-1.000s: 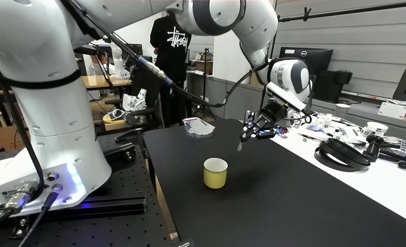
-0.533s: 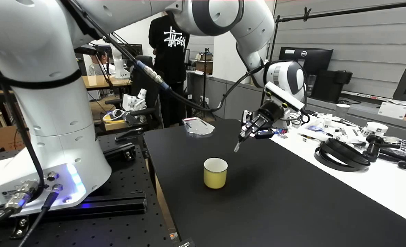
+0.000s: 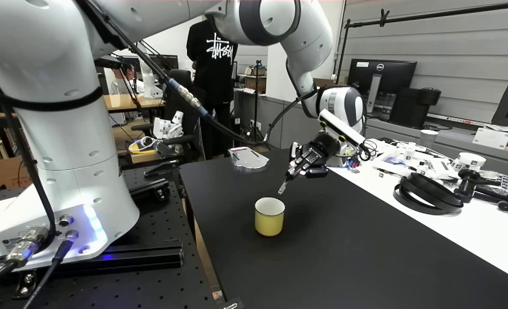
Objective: Take the pen from the yellow cup and place it on the table then put it back in the yellow cup
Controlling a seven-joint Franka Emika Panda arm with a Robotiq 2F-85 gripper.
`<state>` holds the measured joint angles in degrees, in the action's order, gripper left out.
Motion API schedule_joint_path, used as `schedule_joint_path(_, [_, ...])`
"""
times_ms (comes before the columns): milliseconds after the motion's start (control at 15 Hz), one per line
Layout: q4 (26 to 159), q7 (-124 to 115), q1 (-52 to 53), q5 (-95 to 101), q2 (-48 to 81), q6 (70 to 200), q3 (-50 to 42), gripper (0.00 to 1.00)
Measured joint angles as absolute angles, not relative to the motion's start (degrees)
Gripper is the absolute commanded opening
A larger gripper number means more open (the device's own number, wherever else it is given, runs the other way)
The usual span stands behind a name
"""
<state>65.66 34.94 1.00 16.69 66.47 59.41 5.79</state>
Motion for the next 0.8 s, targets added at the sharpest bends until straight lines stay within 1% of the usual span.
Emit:
schedule_joint_path(467, [67.76,34.95,1.46,17.1,68.04,59.85,6.28,0.03])
schedule_joint_path(800, [67.76,35.05,1.46,17.23,69.76,63.75,6.35,0.03])
